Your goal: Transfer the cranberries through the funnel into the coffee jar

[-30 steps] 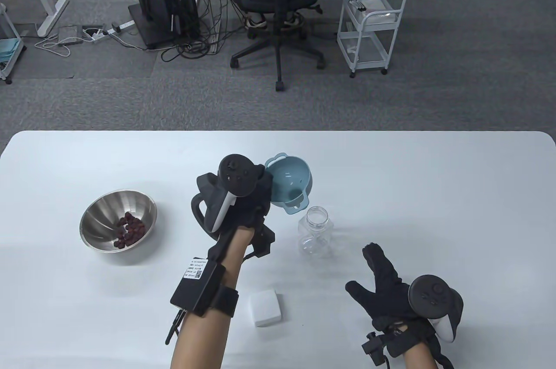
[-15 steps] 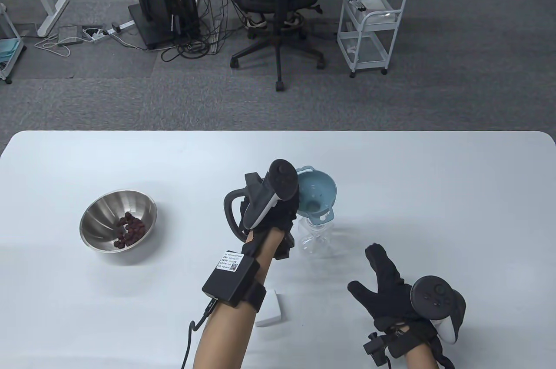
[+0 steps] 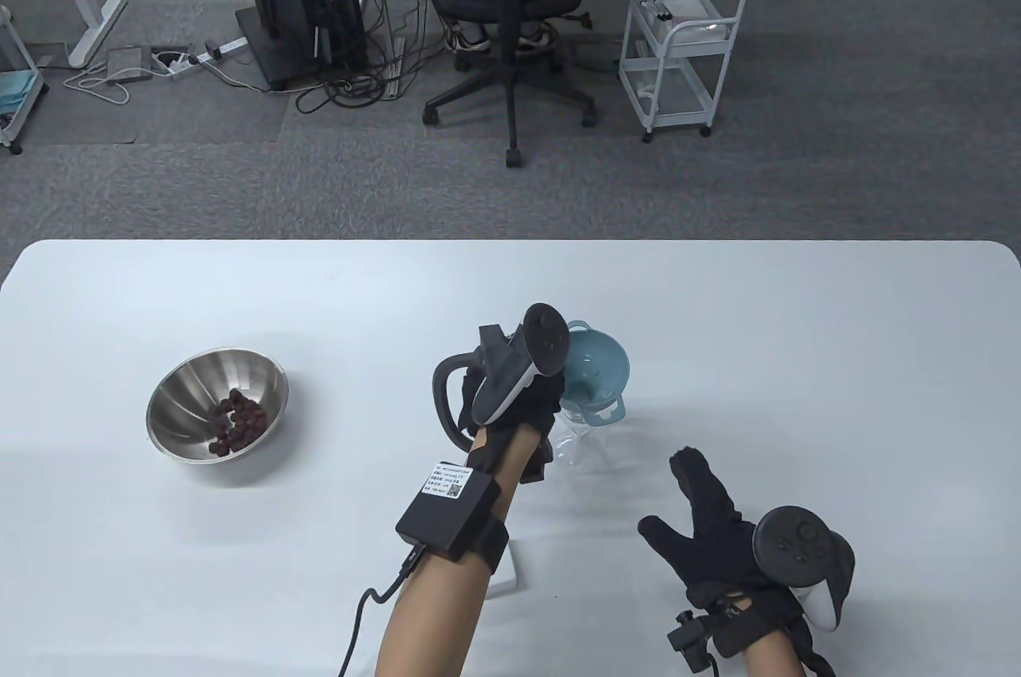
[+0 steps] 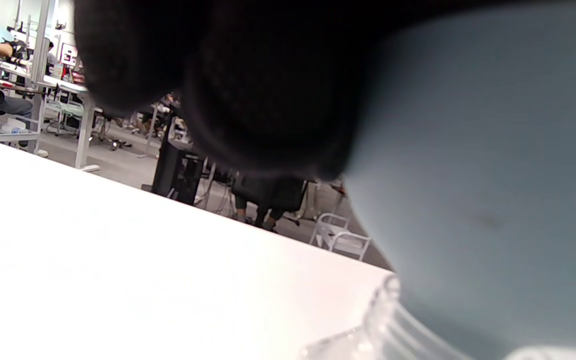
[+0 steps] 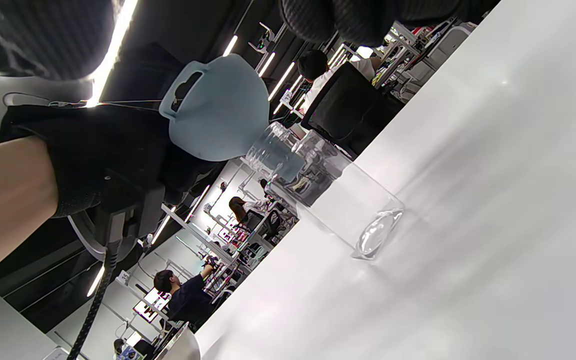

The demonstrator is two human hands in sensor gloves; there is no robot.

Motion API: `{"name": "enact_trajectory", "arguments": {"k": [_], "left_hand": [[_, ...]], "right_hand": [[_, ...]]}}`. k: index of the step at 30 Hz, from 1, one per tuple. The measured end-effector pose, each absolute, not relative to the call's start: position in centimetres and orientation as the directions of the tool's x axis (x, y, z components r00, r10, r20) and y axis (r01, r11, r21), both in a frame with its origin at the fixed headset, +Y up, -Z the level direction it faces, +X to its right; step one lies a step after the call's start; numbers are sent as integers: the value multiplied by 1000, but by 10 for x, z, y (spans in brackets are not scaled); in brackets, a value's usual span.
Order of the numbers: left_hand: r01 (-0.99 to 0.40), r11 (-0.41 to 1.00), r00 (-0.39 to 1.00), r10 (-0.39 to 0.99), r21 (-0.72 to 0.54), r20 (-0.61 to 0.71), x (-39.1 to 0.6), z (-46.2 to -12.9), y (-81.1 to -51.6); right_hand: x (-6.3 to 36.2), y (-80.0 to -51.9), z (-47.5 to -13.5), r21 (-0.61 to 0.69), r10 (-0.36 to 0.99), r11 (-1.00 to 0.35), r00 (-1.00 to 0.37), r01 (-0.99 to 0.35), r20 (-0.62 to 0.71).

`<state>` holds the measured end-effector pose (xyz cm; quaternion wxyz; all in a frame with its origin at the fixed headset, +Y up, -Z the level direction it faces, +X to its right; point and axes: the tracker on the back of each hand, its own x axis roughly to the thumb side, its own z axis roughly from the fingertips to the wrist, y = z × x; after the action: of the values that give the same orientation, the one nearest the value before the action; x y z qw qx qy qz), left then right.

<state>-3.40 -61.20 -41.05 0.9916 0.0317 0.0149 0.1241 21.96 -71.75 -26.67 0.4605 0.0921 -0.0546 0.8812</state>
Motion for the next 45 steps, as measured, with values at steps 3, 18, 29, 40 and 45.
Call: {"name": "enact_trajectory", "arguments": {"k": [3,18,29,40,45], "left_hand": [[-233,970,972,235,63,-18,-33,-410,-615],[-344,923,933,357,173,-47,-112,-390,-602],[-293,920,860,372,260,-349,-269,-363,-613],[-358,894,678,446,268,-584,-364,-347,-672],[-426,868,575,476,253,-666,-387,-345,-705]], "right_hand": [[220,-717,-267,-10,801,-570,-559,-821,213],[219,-718,-266,-5,798,-577,-565,-817,211],[216,-718,-267,3,793,-585,-570,-811,215],[217,-718,-266,-2,801,-575,-564,-818,203],[218,-718,-266,-4,805,-571,-560,-821,195]]}}
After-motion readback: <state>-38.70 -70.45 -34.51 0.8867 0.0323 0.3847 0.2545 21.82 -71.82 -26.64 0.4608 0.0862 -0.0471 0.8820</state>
